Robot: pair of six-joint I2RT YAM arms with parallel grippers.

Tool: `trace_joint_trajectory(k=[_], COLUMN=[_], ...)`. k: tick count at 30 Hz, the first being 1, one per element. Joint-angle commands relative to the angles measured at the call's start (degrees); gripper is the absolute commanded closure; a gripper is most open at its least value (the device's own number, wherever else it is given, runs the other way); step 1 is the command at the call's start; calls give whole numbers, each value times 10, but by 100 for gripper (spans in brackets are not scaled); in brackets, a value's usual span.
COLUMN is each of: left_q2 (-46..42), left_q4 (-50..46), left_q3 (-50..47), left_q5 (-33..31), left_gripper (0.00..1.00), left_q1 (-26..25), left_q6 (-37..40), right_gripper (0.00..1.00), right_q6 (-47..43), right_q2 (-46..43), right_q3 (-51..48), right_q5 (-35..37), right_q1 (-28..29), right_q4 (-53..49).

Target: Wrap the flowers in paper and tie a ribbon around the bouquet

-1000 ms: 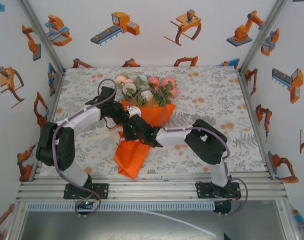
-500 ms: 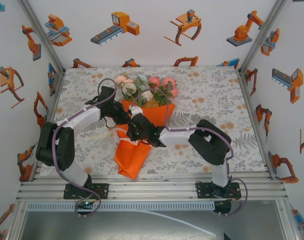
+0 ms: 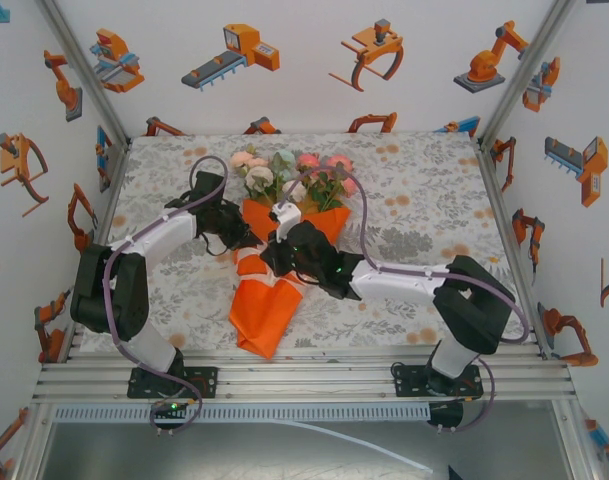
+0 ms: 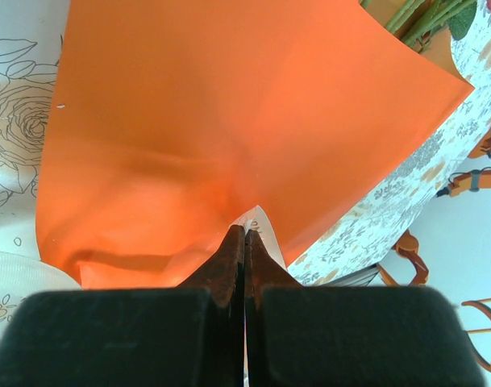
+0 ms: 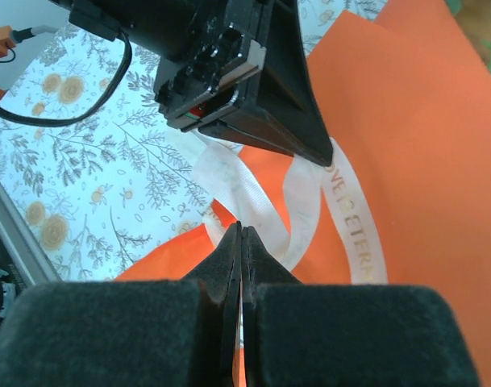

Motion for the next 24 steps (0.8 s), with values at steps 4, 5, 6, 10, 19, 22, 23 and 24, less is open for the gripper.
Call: trace_joint_trajectory(k=[4,5,6,10,19,22,23,24], left_q2=[-24,-29,-35,-44,-34,-18,-12,-5], left_q4=[-22,-23,-24,-36,5,0,-3,-3], left_q3=[6,4,0,-12,-5,21,27,31], left_q5=[9,9,7,-5,-1,-4,-6,-6], left_gripper=[100,100,100,100,100,100,100,100], left_q1=[7,7,7,7,10,10,10,11], left_q6=[26,28,30,36,39,34,31,30], right_gripper=[100,100,100,100,84,76,74,71], right_q6=[-54,-54,-50,-39,-78,-42,-28,-18], right_q2=[-55,-57,-58,-47,31,78,93,108], right_q3=[-27,-27,-27,-21,91,122,128,134], right_q5=[88,93,96,71,-109,-107,-90,-62], right_q1=[-9,-15,-23,-48,8,20,20,20], right_q4=[0,-4,-5,-5,-88,-68,-55,-49])
